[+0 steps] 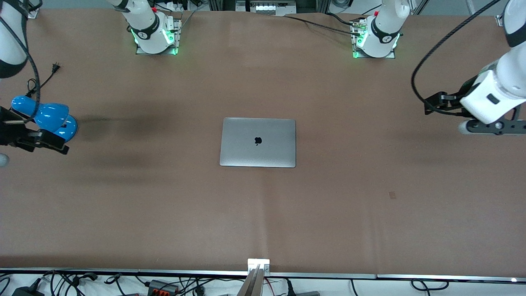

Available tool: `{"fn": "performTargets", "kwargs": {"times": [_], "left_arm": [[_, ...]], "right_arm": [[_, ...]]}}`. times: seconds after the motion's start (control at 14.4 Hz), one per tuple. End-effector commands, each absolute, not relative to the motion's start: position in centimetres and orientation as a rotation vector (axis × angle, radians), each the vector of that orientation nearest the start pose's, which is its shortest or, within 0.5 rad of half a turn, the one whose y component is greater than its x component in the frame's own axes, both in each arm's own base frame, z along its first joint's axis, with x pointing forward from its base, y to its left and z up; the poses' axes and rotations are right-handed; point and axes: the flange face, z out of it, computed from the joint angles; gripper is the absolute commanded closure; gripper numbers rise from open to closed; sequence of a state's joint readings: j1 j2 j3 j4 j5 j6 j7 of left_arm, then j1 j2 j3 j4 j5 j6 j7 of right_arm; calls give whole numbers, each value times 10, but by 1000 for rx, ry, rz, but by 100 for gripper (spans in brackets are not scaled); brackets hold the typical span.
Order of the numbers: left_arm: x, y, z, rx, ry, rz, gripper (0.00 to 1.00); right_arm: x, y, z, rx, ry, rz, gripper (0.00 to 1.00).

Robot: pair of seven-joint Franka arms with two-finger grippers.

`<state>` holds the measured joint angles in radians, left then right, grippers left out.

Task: Close laptop with both arms from behind

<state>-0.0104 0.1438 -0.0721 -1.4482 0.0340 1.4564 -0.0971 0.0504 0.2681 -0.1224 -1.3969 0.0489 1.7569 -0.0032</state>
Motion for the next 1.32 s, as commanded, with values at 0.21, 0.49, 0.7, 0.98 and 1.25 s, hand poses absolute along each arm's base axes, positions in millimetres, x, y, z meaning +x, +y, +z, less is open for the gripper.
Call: {"fn": "performTargets", "kwargs": {"times": [0.21,0.49,0.7,0.98,1.25], "left_arm": [[533,-29,597,-3113,-85,88,0],[536,-29,603,-3113,-90,78,0],[540,-35,606,-3111,-71,70,0],[540,-37,608,-3112,-66,65,0],[539,-39,609,-3111,-62,65,0]], "right_arm": [[625,-30,577,-3150,75,-99,0],[590,-30,571,-3146,74,-60,0],[578,-31,568,-3150,51,-74,0],[565,-30,568,-3148,8,-108,0],[557,-29,580,-3146,4,-99,0]]}}
